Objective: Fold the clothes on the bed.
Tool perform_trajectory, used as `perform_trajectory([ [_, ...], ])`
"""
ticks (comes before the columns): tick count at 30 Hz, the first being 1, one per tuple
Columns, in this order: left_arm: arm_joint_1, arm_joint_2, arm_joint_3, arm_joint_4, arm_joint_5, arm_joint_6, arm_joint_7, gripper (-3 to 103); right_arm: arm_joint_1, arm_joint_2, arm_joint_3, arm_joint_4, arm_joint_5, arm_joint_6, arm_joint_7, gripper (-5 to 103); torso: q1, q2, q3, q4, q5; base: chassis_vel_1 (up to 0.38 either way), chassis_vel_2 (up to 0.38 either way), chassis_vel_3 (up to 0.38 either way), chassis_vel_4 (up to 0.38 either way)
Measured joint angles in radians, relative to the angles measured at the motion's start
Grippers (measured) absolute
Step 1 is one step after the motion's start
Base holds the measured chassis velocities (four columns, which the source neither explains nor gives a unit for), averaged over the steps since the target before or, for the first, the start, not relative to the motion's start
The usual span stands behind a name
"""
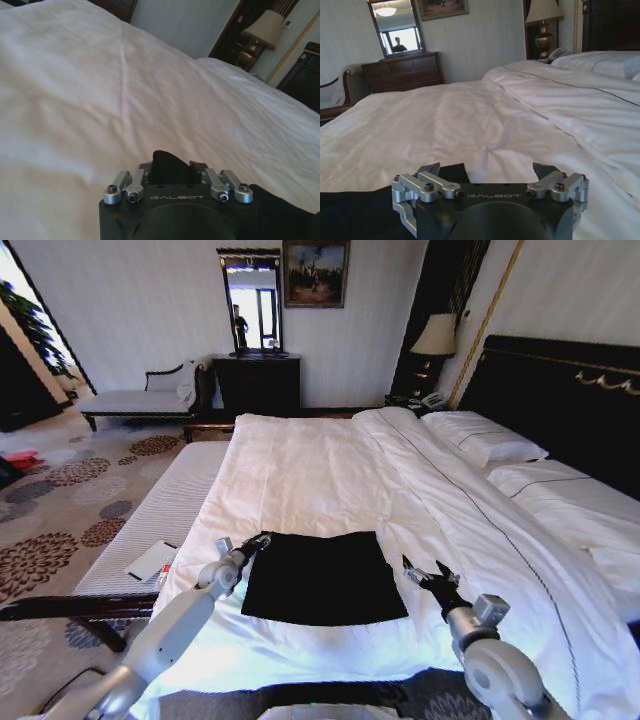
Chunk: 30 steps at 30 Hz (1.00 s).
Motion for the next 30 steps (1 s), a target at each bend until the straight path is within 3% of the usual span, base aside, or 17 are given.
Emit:
perform_trajectory([
  [1, 0.002, 0.000, -0.002, -0.002, 0.000, 0.000, -0.001, 41, 0.000, -0.001, 0.000, 0.000, 0.001, 0.000, 0.001, 100, 0.000, 0.000, 0.000, 0.0000, 0.0001, 0.000, 0.000, 0.000, 0.000],
  [4, 0.017, 0.004, -0.008, -0.011, 0.000, -0.002, -0.002, 25, 0.011, -0.004, -0.004, -0.004, 0.012, -0.004, 0.009, 100, 0.000, 0.000, 0.000, 0.0001, 0.0000, 0.000, 0.000, 0.000, 0.000],
  [7, 0.027, 0.008, -0.012, -0.017, 0.002, -0.004, -0.002, 19, 0.021, -0.006, -0.011, -0.008, 0.018, -0.008, 0.015, 100, 0.000, 0.000, 0.000, 0.0005, 0.0001, 0.000, 0.000, 0.000, 0.000],
  [9, 0.033, 0.011, -0.014, -0.021, 0.003, -0.005, -0.001, 9, 0.025, -0.007, -0.016, -0.011, 0.020, -0.011, 0.017, 100, 0.000, 0.000, 0.000, 0.0004, 0.0000, 0.000, 0.000, 0.000, 0.000],
  [12, 0.036, 0.013, -0.016, -0.025, 0.004, -0.009, -0.001, 2, 0.030, -0.008, -0.023, -0.019, 0.021, -0.012, 0.018, 100, 0.000, 0.000, 0.000, 0.0001, 0.0001, 0.000, 0.000, 0.000, 0.000],
  [21, 0.033, 0.013, -0.019, -0.038, 0.006, -0.014, -0.010, 2, 0.143, -0.074, -0.044, -0.080, 0.139, -0.067, 0.036, 100, 0.000, 0.000, 0.000, -0.0001, 0.0001, 0.000, 0.000, 0.000, 0.000],
  [24, 0.041, 0.015, -0.019, -0.059, 0.017, -0.018, -0.019, 2, 0.311, -0.157, -0.101, -0.196, 0.265, -0.104, 0.001, 100, 0.000, 0.000, 0.000, 0.0005, 0.0002, 0.000, 0.000, 0.000, 0.000],
  [30, 0.069, 0.021, -0.026, -0.091, 0.035, -0.023, -0.025, 2, 0.512, -0.217, -0.221, -0.353, 0.329, -0.114, -0.081, 100, 0.000, 0.000, 0.000, 0.0004, 0.0000, 0.000, 0.000, 0.000, 0.000],
])
